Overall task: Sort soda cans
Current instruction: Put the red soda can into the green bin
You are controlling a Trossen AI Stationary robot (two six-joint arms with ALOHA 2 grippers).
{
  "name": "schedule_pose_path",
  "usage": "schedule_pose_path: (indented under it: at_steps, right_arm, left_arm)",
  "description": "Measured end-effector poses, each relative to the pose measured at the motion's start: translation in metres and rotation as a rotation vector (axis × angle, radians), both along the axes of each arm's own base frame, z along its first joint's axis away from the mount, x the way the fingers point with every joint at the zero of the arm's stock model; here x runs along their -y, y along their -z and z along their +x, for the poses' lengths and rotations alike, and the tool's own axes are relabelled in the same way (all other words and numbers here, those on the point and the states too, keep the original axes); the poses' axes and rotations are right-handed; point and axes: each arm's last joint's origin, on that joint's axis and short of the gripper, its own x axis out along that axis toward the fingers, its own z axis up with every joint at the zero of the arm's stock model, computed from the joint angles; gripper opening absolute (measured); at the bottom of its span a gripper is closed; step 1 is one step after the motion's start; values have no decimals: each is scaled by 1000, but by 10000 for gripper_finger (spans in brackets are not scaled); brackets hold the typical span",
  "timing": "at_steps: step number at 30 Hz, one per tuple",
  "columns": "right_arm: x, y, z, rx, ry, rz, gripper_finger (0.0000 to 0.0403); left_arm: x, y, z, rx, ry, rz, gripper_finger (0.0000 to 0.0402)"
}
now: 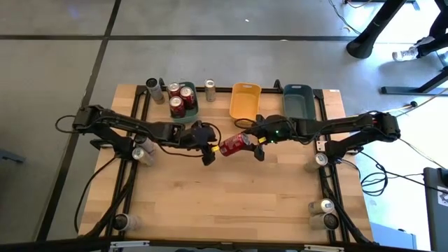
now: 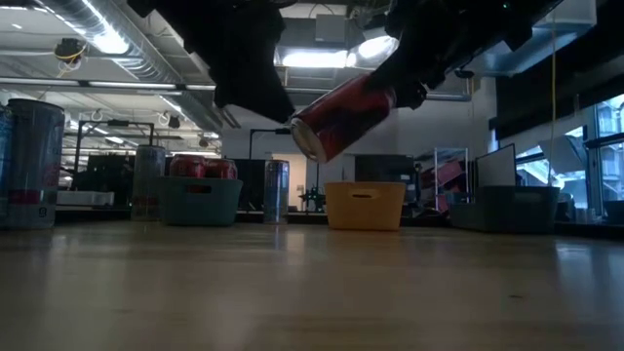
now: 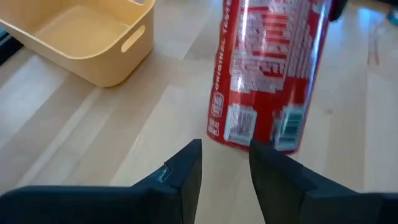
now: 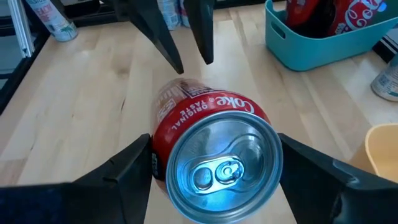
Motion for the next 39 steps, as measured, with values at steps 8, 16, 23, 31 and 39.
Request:
schedule_pose_path:
  at_steps: [8,16,23,31,39]
  right_arm:
    - [0,0,0,4,1,-1,276]
    - [0,5,15,75,-33,30,276]
    - [0,5,18,101,-22,29,276]
    - [1,4,19,118,-9,17,276]
    - [2,5,30,208,-4,3,276]
  left_arm:
    - [-2,-21,-21,-4,-9,-6,123]
    - [0,-18,-14,98,38,8,123]
    - [-1,11,-19,61,10,-23,123]
    - [-1,20,-21,85,5,-30,123]
    - [-1,23,-20,68,5,-29,123]
